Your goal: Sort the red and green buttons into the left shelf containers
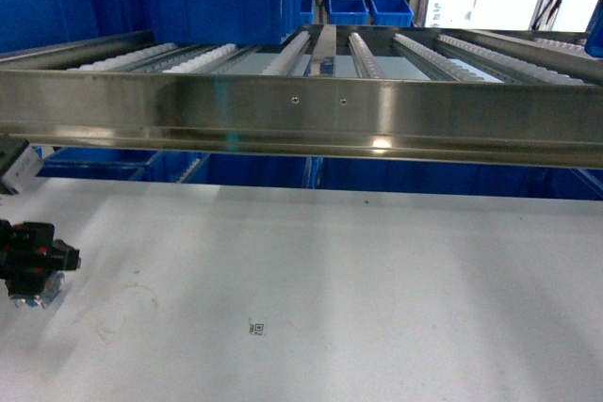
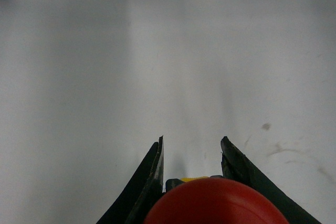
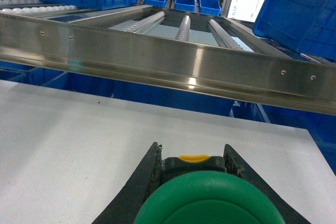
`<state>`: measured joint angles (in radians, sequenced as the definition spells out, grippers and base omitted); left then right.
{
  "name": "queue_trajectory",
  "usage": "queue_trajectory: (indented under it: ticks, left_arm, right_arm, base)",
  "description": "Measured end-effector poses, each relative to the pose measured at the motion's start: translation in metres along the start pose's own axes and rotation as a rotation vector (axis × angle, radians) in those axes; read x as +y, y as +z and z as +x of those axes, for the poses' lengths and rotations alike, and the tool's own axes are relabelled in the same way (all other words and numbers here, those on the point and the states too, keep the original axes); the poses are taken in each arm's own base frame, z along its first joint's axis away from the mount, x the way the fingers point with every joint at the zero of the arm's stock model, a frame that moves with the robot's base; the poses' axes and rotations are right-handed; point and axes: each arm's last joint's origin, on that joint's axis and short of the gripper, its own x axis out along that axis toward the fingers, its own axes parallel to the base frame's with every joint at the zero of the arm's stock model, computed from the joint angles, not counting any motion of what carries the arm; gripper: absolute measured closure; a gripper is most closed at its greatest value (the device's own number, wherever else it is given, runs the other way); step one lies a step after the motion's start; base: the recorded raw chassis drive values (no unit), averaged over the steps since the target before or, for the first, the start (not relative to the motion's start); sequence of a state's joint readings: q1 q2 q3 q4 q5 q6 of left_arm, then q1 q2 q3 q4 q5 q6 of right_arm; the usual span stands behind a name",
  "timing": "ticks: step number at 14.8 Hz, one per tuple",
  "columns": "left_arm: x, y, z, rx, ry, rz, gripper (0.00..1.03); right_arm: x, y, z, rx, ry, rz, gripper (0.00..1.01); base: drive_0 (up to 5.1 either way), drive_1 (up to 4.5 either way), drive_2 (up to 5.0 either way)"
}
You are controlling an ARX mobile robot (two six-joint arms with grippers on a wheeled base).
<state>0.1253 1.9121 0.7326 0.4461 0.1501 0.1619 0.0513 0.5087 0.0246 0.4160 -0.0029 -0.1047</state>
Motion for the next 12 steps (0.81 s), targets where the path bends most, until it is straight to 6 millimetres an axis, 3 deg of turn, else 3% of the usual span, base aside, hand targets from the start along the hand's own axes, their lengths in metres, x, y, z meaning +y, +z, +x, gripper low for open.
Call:
queue_trajectory:
  ticks: [3, 4, 5, 8, 12]
  left_arm:
    - [-0.012, 0.029, -0.058, -0.231, -0.028, 0.046, 0.74]
    - [-0.017, 0.027, -0.097, -0.29, -0.034, 0.054, 0.74]
    - [-0.014, 0.029, -0.156, -0.383, 0.025, 0.009, 0.74]
    - [-0.033, 0.022, -0.187, -0.399, -0.012, 0.013, 0.74]
    - [-0.045, 0.024, -0.19, -0.457, -0.014, 0.039, 0.74]
  right_arm:
    - [0.0, 0.0, 0.0, 0.0, 0.0, 0.0, 0.73]
    - [0.0, 0.0, 0.0, 0.0, 0.0, 0.0, 0.73]
    - [0.0, 0.0, 0.0, 0.0, 0.0, 0.0, 0.73]
    - [0.0, 0.0, 0.0, 0.0, 0.0, 0.0, 0.73]
    - [0.0, 0.0, 0.0, 0.0, 0.0, 0.0, 0.73]
  base:
    - [0.0, 0.0, 0.0]
    - [0.0, 0.0, 0.0]
    - [0.0, 0.0, 0.0]
    - [0.0, 0.0, 0.0]
    - [0.0, 0.0, 0.0]
